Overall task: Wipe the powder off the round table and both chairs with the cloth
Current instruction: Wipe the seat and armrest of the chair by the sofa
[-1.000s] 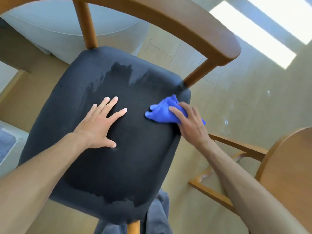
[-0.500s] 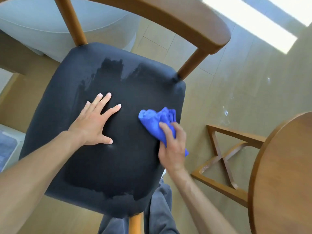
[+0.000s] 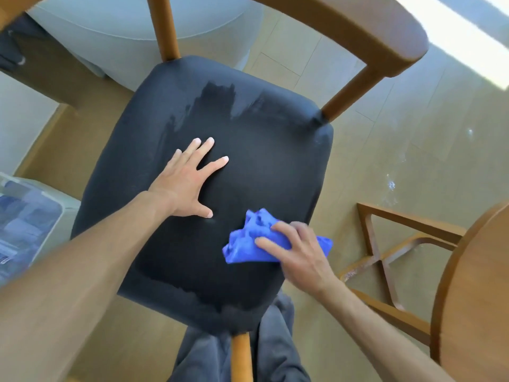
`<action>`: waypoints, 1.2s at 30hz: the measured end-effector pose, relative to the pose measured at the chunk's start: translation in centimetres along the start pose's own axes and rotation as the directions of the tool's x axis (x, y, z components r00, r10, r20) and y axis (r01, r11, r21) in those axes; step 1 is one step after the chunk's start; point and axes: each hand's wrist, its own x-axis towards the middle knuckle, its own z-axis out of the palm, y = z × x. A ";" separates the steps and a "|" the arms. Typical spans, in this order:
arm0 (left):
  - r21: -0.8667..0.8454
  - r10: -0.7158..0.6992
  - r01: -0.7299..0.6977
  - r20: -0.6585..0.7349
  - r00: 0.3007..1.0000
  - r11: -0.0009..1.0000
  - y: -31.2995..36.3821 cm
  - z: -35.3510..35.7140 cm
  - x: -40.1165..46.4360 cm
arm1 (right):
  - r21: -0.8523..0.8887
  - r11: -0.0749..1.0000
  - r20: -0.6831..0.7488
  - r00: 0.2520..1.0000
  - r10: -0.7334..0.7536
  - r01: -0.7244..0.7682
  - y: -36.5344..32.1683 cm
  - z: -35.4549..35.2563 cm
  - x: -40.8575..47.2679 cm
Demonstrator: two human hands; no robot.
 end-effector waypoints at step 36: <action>-0.192 -0.224 0.184 -0.216 0.950 0.964 5.1 9.2 -7.2 | -0.066 0.914 0.043 0.914 0.403 -0.400 -3.7 5.4 23.4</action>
